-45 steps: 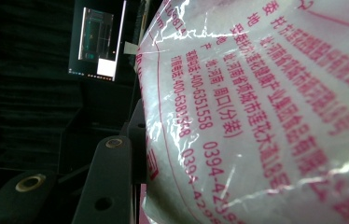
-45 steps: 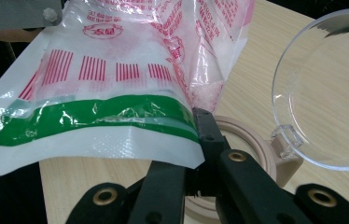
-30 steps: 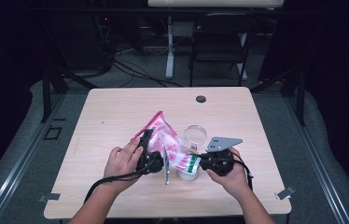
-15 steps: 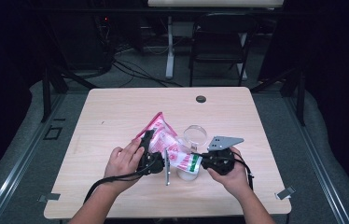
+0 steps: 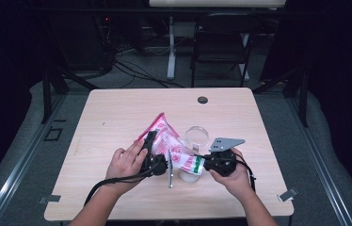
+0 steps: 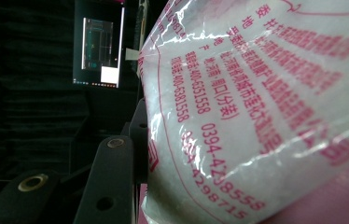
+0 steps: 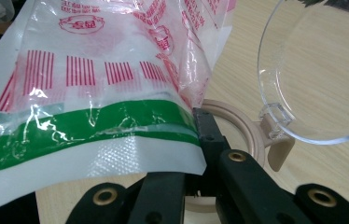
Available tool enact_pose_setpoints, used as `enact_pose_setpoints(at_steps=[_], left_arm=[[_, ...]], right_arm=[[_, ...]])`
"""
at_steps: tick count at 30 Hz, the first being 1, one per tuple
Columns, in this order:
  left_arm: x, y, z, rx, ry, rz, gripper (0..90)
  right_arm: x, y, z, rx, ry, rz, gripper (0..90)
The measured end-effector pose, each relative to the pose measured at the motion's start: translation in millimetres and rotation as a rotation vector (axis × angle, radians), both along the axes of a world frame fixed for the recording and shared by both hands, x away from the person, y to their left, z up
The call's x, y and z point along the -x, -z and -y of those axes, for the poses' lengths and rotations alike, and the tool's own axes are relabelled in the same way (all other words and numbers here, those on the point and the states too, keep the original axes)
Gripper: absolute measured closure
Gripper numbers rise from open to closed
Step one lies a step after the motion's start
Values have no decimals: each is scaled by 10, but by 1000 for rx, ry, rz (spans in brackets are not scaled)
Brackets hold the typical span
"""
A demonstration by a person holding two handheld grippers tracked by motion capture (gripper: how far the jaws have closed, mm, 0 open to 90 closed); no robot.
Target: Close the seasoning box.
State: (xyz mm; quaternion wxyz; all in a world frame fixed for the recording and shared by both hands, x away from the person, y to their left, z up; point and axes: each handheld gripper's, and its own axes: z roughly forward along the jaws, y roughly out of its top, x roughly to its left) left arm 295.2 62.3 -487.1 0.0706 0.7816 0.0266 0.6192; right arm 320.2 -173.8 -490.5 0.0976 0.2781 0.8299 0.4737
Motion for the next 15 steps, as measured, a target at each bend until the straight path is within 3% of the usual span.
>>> enact_pose_setpoints(at_steps=[15], left_arm=[[12,-24,8,-16,4,27,615]], right_arm=[[6,16,-17,16,-2,7,900]])
